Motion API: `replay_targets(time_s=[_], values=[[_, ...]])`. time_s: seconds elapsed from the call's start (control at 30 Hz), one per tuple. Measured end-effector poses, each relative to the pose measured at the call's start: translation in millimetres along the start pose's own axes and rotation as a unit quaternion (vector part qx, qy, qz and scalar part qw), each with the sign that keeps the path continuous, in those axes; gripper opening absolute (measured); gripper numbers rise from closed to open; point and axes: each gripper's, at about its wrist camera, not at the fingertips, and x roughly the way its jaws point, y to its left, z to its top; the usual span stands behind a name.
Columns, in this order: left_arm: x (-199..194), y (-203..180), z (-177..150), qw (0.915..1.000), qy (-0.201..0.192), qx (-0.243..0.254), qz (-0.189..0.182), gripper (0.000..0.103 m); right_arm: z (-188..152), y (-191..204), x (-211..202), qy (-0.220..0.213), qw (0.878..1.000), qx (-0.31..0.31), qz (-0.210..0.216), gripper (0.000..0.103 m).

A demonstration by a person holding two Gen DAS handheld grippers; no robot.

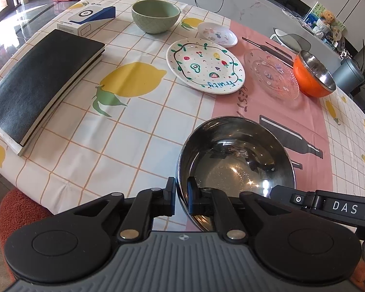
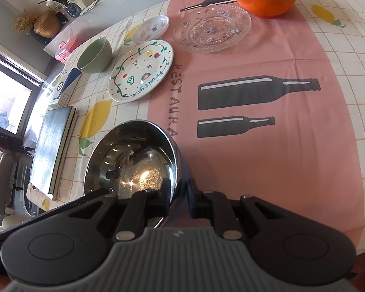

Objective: Organize plates and bowls

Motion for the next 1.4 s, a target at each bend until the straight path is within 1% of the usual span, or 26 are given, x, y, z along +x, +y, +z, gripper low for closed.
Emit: replay_targets(time_s=[0.3, 0.37, 0.4, 0.43, 0.47, 0.5, 0.53, 0.57, 0.67, 0.77, 0.83, 0.97, 1.03, 1.13, 1.27, 1.33, 1.4], values=[[-0.7, 0.5, 3.4, 0.9998, -0.008, 0.005, 0.019, 0.01, 1.0, 3.8, 8.9, 0.003, 1.0, -0.002, 0.009, 0.012], [-1.4, 1.1, 4.2, 0.9998, -0.007, 0.004, 0.017, 0.012, 0.8, 4.6, 9.4, 0.002, 1.0, -0.004, 0.01, 0.012], [-1.9, 1.3, 4.6, 0.9998, -0.01, 0.004, 0.018, 0.016, 0.7, 4.8, 9.2, 0.002, 1.0, -0.004, 0.01, 0.012], [-3.0, 1.4, 4.9, 0.9996, -0.014, 0.005, 0.023, 0.02, 0.6, 4.9, 9.0, 0.001, 1.0, -0.005, 0.01, 0.016], [-5.0, 1.6, 5.5, 0.9994, -0.02, 0.004, 0.027, 0.027, 0.9, 5.6, 8.5, -0.002, 1.0, -0.007, 0.007, 0.017], [-7.1, 2.1, 6.1, 0.9992, -0.026, 0.003, 0.029, 0.035, 0.7, 6.4, 7.3, -0.006, 1.0, -0.011, 0.001, 0.026], [-9.7, 2.7, 7.0, 0.999, -0.033, 0.001, 0.03, 0.038, 0.4, 8.0, 4.3, -0.013, 1.0, -0.019, -0.005, 0.039], [-13.3, 2.9, 8.1, 0.9988, -0.039, -0.001, 0.029, 0.042, 0.1, 8.9, 1.2, -0.02, 0.999, -0.024, -0.007, 0.041], [-26.2, 0.8, 12.9, 0.998, -0.058, 0.0, 0.024, 0.044, 2.5, 8.4, -10.5, -0.038, 0.999, -0.025, -0.005, 0.041], [-40.8, -7.1, 19.1, 0.9966, -0.08, 0.011, 0.014, 0.045, 5.7, 7.6, -23.4, -0.058, 0.998, -0.025, -0.006, 0.043], [-50.2, -15.8, 25.5, 0.9954, -0.093, 0.024, 0.004, 0.045, 8.3, 6.5, -33.3, -0.074, 0.997, -0.028, -0.008, 0.047], [-62.0, -36.5, 38.8, 0.9922, -0.112, 0.042, -0.034, 0.045, 17.4, -1.8, -52.8, -0.107, 0.994, -0.03, -0.016, 0.049], [-64.1, -48.6, 45.0, 0.9899, -0.12, 0.051, -0.054, 0.045, 24.3, -8.5, -61.4, -0.126, 0.991, -0.025, -0.028, 0.049], [-62.6, -70.9, 53.2, 0.9859, -0.13, 0.062, -0.085, 0.045, 34.6, -20.7, -72.7, -0.152, 0.987, -0.014, -0.043, 0.049], [-55.1, -100.1, 68.0, 0.9812, -0.129, 0.069, -0.126, 0.045, 51.8, -39.7, -84.3, -0.18, 0.982, 0.001, -0.062, 0.049], [-48.3, -115.6, 76.9, 0.9801, -0.126, 0.076, -0.133, 0.045, 61.5, -49.0, -86.8, -0.189, 0.979, 0.005, -0.072, 0.049], [-42.1, -132.1, 84.7, 0.9799, -0.126, 0.089, -0.127, 0.045, 72.5, -58.5, -88.7, -0.195, 0.977, 0.008, -0.082, 0.049]])
